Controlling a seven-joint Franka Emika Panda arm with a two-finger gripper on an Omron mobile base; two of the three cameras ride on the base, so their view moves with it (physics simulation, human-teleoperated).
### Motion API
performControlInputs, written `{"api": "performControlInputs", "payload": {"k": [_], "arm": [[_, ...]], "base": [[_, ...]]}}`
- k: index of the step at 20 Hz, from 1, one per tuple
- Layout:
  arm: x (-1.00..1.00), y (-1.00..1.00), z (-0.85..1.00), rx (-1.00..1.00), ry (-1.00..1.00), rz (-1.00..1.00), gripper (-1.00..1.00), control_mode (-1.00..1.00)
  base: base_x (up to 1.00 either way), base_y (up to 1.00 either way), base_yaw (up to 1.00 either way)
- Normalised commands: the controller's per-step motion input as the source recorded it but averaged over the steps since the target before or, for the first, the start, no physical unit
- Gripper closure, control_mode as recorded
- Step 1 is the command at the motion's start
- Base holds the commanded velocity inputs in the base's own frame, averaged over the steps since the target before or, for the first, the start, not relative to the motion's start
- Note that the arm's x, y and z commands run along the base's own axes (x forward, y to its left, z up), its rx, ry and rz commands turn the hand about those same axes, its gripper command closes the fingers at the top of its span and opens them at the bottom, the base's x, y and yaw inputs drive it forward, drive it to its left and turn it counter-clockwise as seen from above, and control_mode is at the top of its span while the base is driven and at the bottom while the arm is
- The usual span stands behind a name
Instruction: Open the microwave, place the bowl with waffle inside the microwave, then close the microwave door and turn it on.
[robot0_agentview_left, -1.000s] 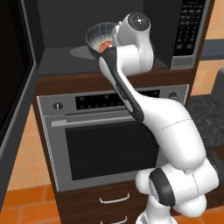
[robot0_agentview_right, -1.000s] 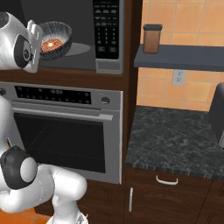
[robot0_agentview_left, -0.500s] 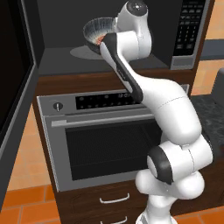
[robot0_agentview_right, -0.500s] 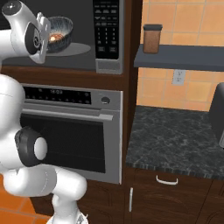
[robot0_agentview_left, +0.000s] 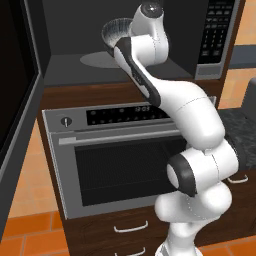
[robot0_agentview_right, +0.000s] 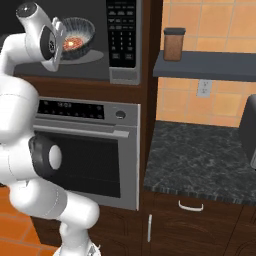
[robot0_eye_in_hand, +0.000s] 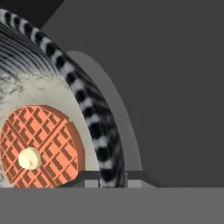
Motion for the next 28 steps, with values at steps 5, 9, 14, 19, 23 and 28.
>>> {"api": "performControlInputs", "payload": {"k": [5,9,14,19,23,28], "arm": [[0.60,0.05,-0.17,0.00,0.14,0.00,1.00,-1.00],[0.06,0.09,0.00,0.00,0.08,0.00,1.00,-1.00],[0.00,0.00,0.00,0.00,0.00,0.00,-1.00,-1.00],[0.00,0.00,0.00,0.00,0.00,0.00,-1.00,-1.00],[-0.19,-0.03,0.00,0.00,-0.05,0.00,-1.00,-1.00],[-1.00,0.00,0.10,0.00,-0.30,0.04,-1.00,-1.00]], "base": [[0.00,0.00,0.00],[0.00,0.00,0.00],[0.00,0.00,0.00],[0.00,0.00,0.00],[0.00,0.00,0.00],[0.00,0.00,0.00]]}}
